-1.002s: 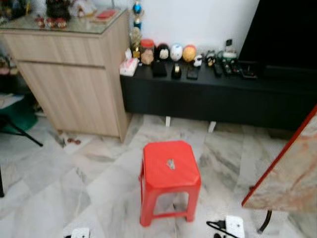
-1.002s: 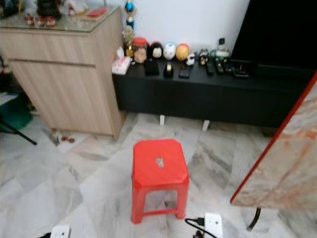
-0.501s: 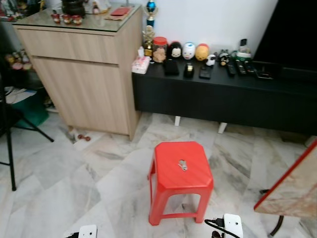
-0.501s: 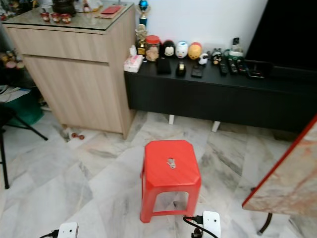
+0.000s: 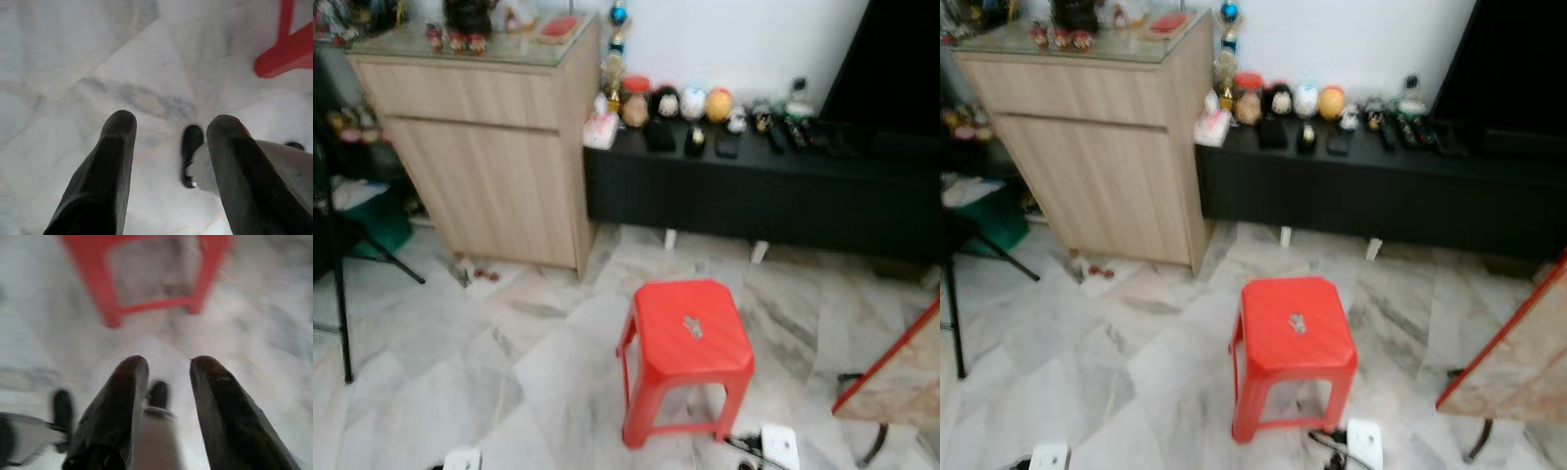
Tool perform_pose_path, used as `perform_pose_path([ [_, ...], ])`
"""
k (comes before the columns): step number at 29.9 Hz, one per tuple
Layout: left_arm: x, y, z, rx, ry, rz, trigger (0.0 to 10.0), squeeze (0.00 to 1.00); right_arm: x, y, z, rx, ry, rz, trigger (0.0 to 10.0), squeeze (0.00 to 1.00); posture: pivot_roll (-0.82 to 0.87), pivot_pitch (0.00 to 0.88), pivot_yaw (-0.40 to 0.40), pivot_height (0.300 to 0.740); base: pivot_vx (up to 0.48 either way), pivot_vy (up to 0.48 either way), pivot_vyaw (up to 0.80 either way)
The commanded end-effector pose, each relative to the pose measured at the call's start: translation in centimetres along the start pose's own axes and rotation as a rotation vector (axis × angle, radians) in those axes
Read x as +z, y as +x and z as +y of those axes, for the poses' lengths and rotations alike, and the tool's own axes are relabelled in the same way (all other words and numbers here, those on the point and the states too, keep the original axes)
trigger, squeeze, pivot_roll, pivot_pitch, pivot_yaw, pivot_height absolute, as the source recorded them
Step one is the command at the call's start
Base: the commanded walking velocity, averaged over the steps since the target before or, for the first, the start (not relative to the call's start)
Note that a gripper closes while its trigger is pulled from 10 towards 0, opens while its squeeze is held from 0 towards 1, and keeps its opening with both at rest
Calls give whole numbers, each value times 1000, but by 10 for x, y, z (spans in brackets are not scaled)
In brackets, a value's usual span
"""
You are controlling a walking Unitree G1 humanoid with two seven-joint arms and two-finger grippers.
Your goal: Hang keys on a hook
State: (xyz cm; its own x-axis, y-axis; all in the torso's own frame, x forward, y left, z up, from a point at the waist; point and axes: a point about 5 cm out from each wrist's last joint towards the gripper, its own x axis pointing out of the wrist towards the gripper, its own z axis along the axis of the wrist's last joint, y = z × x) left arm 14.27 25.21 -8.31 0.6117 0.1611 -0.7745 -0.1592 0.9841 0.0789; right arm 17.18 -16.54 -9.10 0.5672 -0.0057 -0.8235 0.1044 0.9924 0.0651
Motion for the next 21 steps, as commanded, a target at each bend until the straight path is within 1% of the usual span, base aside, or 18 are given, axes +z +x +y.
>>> perform_pose_path([
  [1,-5,0,-11,-20,-4,16,10000,0,-3,-1,-11,-28,-5,12,10000,0,164,4,-27,740,0,0,0],
  [2,-6,1,-20,-32,-6,19,10000,0,-3,-1,-11,-28,-6,13,10000,0,165,5,-28,740,0,0,0],
  [3,-6,1,-22,-35,-6,20,10000,0,-3,-1,-11,-28,-6,13,10000,0,165,5,-28,740,0,0,0],
  [4,-6,2,-30,-42,-3,26,10000,0,-3,-2,-11,-28,-6,13,10000,0,166,5,-28,740,0,0,0],
  [6,-6,3,-35,-46,-2,27,10000,0,-3,-2,-11,-28,-6,14,10000,0,166,5,-28,740,0,0,0],
  [8,-3,4,-49,-62,3,27,10000,0,-3,-2,-12,-35,2,12,10000,0,166,5,-28,740,0,0,0],
  [9,-2,5,-52,-65,5,26,10000,0,-4,-2,-12,-36,3,12,10000,0,165,5,-28,740,0,0,0],
  [16,7,8,-62,-79,14,7,10000,0,-3,-2,-13,-34,4,11,10000,0,165,5,-28,740,0,0,0],
  [18,9,9,-67,-82,16,6,10000,0,-4,-2,-12,-29,-4,12,10000,0,165,5,-28,740,0,0,0],
  [20,10,9,-69,-83,17,5,10000,0,-3,-2,-12,-26,-15,11,10000,0,165,5,-28,740,0,0,0],
  [21,8,8,-65,-78,17,8,10000,0,-3,-2,-12,-23,-22,8,10000,0,165,5,-28,740,0,0,0],
])
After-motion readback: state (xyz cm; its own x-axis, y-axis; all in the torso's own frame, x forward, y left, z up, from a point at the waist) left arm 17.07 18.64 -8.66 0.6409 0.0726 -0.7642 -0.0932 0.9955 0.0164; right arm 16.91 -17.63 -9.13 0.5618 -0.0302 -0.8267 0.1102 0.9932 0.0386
